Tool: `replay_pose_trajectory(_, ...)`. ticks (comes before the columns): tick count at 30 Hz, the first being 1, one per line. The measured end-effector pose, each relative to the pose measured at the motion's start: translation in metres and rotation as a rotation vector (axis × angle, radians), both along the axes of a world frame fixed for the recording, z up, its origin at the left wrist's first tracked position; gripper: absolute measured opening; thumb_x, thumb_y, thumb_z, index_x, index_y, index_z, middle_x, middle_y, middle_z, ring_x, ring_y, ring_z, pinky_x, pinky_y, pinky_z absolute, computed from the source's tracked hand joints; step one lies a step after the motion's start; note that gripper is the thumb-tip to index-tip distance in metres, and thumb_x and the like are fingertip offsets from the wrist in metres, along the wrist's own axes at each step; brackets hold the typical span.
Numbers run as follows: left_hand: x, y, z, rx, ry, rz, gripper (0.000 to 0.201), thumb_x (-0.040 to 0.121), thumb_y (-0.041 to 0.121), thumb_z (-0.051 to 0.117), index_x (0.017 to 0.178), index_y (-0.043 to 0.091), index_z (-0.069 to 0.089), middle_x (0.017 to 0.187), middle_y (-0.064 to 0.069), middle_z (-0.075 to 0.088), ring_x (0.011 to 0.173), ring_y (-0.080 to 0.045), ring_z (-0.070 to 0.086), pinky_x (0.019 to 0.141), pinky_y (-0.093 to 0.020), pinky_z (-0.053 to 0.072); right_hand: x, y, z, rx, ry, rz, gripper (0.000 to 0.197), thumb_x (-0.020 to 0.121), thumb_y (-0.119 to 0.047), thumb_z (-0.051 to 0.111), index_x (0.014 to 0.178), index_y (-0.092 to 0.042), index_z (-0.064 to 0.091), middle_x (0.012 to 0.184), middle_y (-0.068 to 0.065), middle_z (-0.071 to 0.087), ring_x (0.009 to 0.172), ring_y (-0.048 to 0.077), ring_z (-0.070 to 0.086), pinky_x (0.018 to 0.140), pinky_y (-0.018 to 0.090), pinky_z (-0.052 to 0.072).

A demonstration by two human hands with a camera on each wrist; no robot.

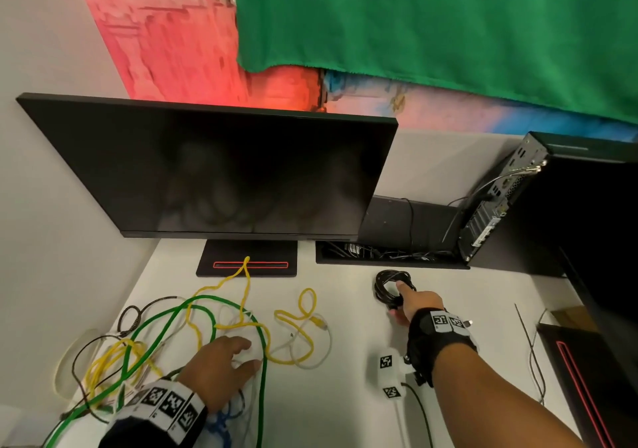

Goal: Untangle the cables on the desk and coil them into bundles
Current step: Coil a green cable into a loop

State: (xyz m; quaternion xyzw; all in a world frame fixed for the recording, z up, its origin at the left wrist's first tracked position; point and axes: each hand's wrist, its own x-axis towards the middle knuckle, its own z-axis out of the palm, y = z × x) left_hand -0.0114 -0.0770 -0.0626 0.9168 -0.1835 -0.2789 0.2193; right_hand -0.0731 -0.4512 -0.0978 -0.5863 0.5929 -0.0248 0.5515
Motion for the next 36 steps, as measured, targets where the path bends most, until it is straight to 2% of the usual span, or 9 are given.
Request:
replay_pose_trajectory(6, -0.002, 0.000, 0.006, 0.008, 0.018, -0.019, 0.041, 0.092, 0.048, 0.058, 0.128, 0.027, 0.057, 0.110, 0.013, 0.061, 0.099, -0.001, 0.056, 0.084, -0.011, 0.038, -0.004, -0.007, 0.025, 0.034, 0.083, 0.083, 0.055, 0.091, -0.051, 0.065, 0.111, 0.001, 0.061, 0.095, 0.020, 0.070, 0.084, 0.036, 0.070, 0.076, 0.041, 0.061)
replay_pose_trajectory(10, 0.001, 0.005, 0.016, -0.101, -0.031, 0.028, 0.028, 0.090, 0.041, 0.063, 0.115, 0.028, 0.065, 0.101, 0.013, 0.067, 0.092, 0.000, 0.061, 0.080, -0.010, 0.043, -0.012, 0.008, 0.046, -0.393, 0.210, 0.277, 0.044, 0.091, -0.041, 0.066, 0.115, -0.007, 0.055, 0.096, 0.010, 0.059, 0.079, 0.028, 0.058, 0.072, 0.032, 0.043)
replay_pose_trajectory(14, 0.005, 0.016, 0.027, -0.230, -0.092, 0.138, 0.015, 0.092, 0.021, 0.062, 0.103, 0.026, 0.070, 0.088, 0.014, 0.069, 0.082, 0.004, 0.062, 0.064, 0.002, 0.038, -0.011, 0.080, 0.035, -0.622, 0.087, 0.884, 0.016, 0.090, -0.039, 0.062, 0.089, -0.025, 0.054, 0.086, -0.003, 0.061, 0.080, 0.018, 0.060, 0.074, 0.031, 0.049)
replay_pose_trajectory(17, 0.005, 0.021, 0.033, -0.276, -0.105, 0.169, 0.021, 0.091, 0.010, 0.059, 0.098, 0.028, 0.069, 0.089, 0.010, 0.070, 0.084, 0.001, 0.063, 0.067, -0.001, 0.040, -0.004, 0.134, 0.016, -0.608, 0.096, 1.257, 0.030, 0.089, -0.049, 0.058, 0.107, -0.025, 0.060, 0.107, 0.000, 0.060, 0.095, 0.020, 0.059, 0.082, 0.028, 0.046)
replay_pose_trajectory(24, -0.003, 0.028, 0.041, -0.310, -0.203, 0.152, 0.032, 0.087, -0.002, 0.054, 0.103, 0.022, 0.068, 0.098, 0.005, 0.066, 0.087, -0.005, 0.060, 0.078, -0.008, 0.042, 0.024, 0.190, 0.028, -0.904, -0.010, 1.226, 0.054, 0.089, -0.050, 0.045, 0.133, -0.021, 0.049, 0.130, 0.004, 0.049, 0.118, 0.028, 0.047, 0.100, 0.041, 0.043)
replay_pose_trajectory(28, -0.007, 0.021, 0.044, -0.337, -0.218, 0.135, 0.034, 0.087, -0.001, 0.054, 0.097, 0.030, 0.066, 0.096, 0.009, 0.066, 0.083, 0.005, 0.059, 0.072, 0.001, 0.039, 0.042, 0.221, 0.037, -0.597, -0.062, 1.366, 0.073, 0.094, -0.041, 0.056, 0.155, -0.017, 0.025, 0.153, 0.007, 0.040, 0.138, 0.027, 0.040, 0.113, 0.036, 0.035)
replay_pose_trajectory(30, -0.008, 0.022, 0.044, -0.337, -0.249, 0.117, 0.034, 0.085, 0.001, 0.056, 0.106, 0.026, 0.067, 0.102, 0.008, 0.065, 0.086, 0.005, 0.057, 0.076, 0.001, 0.037, 0.048, 0.230, 0.041, -0.480, -0.028, 1.374, 0.054, 0.094, -0.038, 0.060, 0.142, -0.016, 0.047, 0.136, 0.008, 0.058, 0.128, 0.027, 0.052, 0.102, 0.031, 0.041)
replay_pose_trajectory(32, -0.003, 0.029, 0.042, -0.300, -0.309, 0.104, 0.040, 0.083, 0.007, 0.061, 0.120, 0.023, 0.063, 0.115, 0.005, 0.060, 0.101, -0.005, 0.055, 0.090, -0.006, 0.037, 0.049, 0.236, 0.049, -0.478, -0.153, 1.354, 0.015, 0.095, -0.035, 0.059, 0.092, -0.022, 0.065, 0.092, 0.000, 0.064, 0.098, 0.024, 0.061, 0.085, 0.031, 0.046)
replay_pose_trajectory(36, 0.012, 0.047, 0.042, -0.148, -0.378, 0.126, 0.065, 0.077, 0.028, 0.068, 0.139, 0.029, 0.047, 0.137, 0.008, 0.049, 0.126, -0.018, 0.045, 0.107, -0.036, 0.037, 0.048, 0.233, 0.077, -0.367, -0.395, 1.285, 0.031, 0.097, -0.036, 0.057, 0.069, -0.024, 0.058, 0.065, -0.009, 0.051, 0.063, 0.004, 0.048, 0.066, 0.029, 0.042)
